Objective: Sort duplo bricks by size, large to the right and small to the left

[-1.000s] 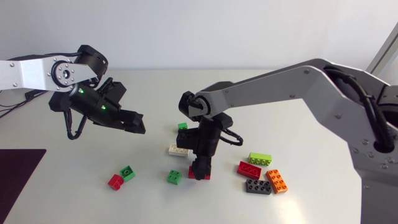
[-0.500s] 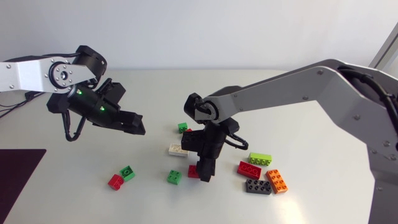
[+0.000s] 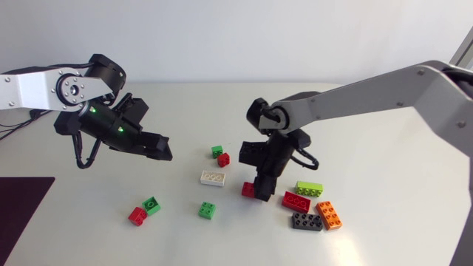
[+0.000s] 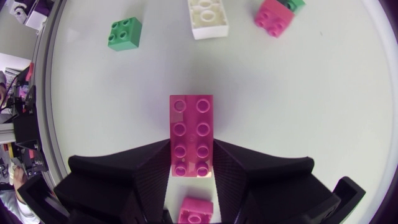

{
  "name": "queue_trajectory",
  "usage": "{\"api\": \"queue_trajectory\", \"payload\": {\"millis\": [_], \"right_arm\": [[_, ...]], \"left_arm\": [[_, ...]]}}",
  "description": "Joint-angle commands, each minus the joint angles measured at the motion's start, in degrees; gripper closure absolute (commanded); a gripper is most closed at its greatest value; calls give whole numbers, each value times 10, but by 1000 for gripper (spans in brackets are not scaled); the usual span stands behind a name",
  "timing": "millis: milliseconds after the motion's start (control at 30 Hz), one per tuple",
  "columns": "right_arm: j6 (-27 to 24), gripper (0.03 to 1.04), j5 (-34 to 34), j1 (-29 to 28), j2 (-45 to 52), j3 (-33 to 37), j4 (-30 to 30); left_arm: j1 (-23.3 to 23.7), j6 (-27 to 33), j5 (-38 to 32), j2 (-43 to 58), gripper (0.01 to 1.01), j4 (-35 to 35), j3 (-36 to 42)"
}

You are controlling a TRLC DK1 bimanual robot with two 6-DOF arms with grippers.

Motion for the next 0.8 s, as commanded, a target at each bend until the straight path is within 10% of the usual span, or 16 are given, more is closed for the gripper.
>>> {"api": "queue_trajectory", "payload": {"millis": [0,367,767], "right_arm": [[-26,831,3,-31,-35,-22,-14],[-68,830,10,-168,-27,-51,-2],[-57,830,10,-143,-23,-73,4]], "left_arm": [[0,4,11,-14,46,-5,-12],[-24,-9,25,-19,46,-4,-11],[-33,-20,25,-40,46,-4,-15]]}}
